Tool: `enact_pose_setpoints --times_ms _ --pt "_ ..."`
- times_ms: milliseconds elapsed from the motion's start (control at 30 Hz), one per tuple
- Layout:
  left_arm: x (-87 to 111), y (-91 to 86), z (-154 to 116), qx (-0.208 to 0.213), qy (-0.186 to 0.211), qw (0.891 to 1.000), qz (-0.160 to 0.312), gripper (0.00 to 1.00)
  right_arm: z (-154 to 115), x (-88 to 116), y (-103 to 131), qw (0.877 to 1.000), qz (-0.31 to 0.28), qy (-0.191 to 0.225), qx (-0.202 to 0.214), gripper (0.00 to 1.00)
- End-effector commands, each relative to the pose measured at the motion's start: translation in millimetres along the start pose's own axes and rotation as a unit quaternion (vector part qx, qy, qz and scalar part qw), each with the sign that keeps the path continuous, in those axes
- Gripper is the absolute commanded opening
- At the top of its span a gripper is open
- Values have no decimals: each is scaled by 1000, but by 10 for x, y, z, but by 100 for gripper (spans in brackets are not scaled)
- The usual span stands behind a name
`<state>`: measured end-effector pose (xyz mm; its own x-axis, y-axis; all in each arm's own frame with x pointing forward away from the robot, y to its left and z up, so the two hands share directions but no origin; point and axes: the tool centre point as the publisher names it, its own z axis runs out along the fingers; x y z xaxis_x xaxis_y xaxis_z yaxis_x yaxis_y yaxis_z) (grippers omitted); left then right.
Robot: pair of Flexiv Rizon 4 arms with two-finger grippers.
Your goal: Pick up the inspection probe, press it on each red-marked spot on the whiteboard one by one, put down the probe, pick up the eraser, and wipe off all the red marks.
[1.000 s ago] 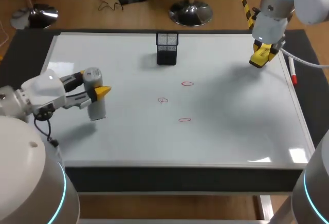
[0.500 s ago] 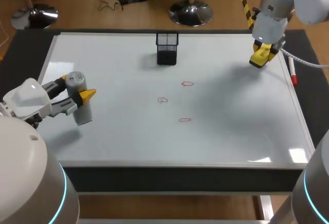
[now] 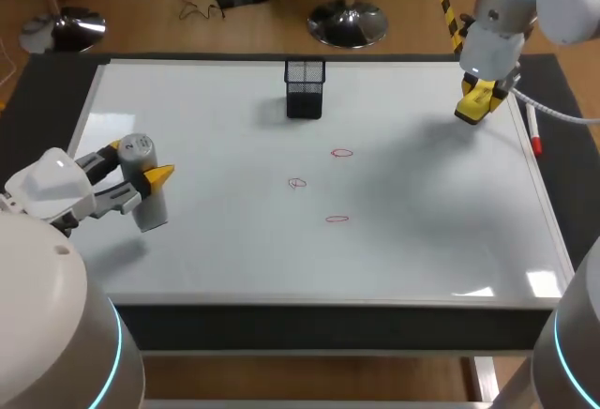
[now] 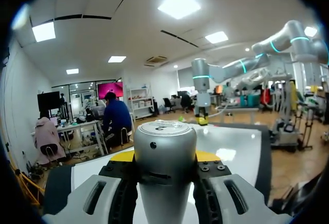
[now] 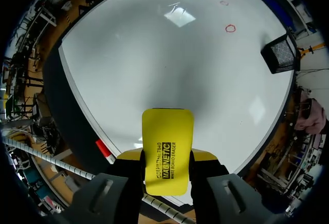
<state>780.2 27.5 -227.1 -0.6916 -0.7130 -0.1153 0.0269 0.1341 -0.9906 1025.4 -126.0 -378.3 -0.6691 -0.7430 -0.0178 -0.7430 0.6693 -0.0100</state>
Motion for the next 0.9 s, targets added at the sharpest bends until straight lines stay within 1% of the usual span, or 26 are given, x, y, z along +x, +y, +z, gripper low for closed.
enact_pose_setpoints --times_ms 33,200,267,433,600,767,900 --pt "5 -14 15 0 -4 1000 0 0 -94 -31 219 1000 -15 4 14 0" --pt "5 -14 15 0 -4 1000 0 0 -218 -133 477 998 -58 3 33 0" --pt "5 -14 15 0 -4 1000 0 0 -256 -175 614 997 -75 0 37 0" --pt "5 -14 15 0 -4 1000 0 0 -293 -292 1035 991 -125 1 43 0" --pt "5 -14 15 0 -4 1000 0 0 -295 -404 1385 987 -154 3 50 0" --pt "5 -14 15 0 -4 1000 0 0 -326 -550 1785 978 -195 9 68 0" --pt "5 -14 15 0 -4 1000 0 0 -342 -680 2104 971 -229 -2 65 0"
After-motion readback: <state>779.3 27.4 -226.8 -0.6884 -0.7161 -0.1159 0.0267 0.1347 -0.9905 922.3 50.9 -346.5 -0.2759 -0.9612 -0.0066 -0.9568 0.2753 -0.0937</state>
